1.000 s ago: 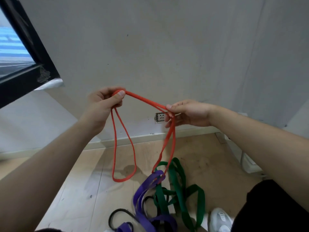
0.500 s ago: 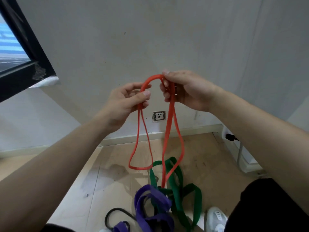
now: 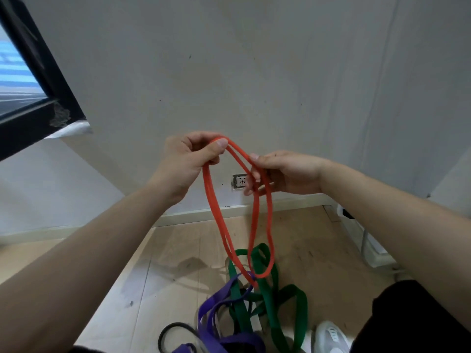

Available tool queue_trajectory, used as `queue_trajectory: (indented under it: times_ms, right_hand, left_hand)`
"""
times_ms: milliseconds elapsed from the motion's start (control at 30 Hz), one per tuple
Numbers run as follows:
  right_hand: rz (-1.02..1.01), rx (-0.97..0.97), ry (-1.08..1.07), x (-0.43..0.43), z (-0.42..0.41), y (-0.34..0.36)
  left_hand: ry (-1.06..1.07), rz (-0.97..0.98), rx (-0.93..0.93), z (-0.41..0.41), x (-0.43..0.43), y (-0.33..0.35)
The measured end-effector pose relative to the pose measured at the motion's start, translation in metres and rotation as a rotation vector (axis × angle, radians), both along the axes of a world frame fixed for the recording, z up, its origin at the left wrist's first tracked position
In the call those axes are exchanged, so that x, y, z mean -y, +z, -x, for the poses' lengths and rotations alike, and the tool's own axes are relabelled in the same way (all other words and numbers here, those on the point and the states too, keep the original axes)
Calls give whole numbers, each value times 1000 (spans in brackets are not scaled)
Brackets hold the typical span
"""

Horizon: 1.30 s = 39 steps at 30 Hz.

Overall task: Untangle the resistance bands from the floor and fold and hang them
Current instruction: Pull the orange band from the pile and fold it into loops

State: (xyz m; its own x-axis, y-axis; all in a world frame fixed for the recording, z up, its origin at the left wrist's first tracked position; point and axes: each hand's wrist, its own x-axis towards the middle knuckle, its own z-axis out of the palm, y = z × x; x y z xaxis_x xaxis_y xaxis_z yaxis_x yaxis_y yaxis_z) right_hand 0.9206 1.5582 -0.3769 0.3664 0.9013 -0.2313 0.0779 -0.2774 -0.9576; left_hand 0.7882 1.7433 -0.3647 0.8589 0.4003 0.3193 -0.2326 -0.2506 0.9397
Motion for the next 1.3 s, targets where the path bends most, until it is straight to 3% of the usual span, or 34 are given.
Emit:
queue_trajectory:
  times_ms: [267, 467, 767, 1033, 1300]
  right_hand:
    - [56, -24, 16, 7, -10, -14]
    - [-85, -29, -52, 2, -6, -6]
    - [-227, -32, -95, -10, 13, 10]
    - [-159, -28, 3, -9, 17, 8]
    - [14, -45, 120, 1, -4, -19]
  left_hand:
    - [70, 48, 32, 11, -23, 4]
    - [-18, 73, -73, 19, -44, -4]
    - [-174, -69, -139, 17, -7, -4]
    - [-93, -123, -46, 11, 6, 1]
    - [77, 122, 96, 13, -30, 9]
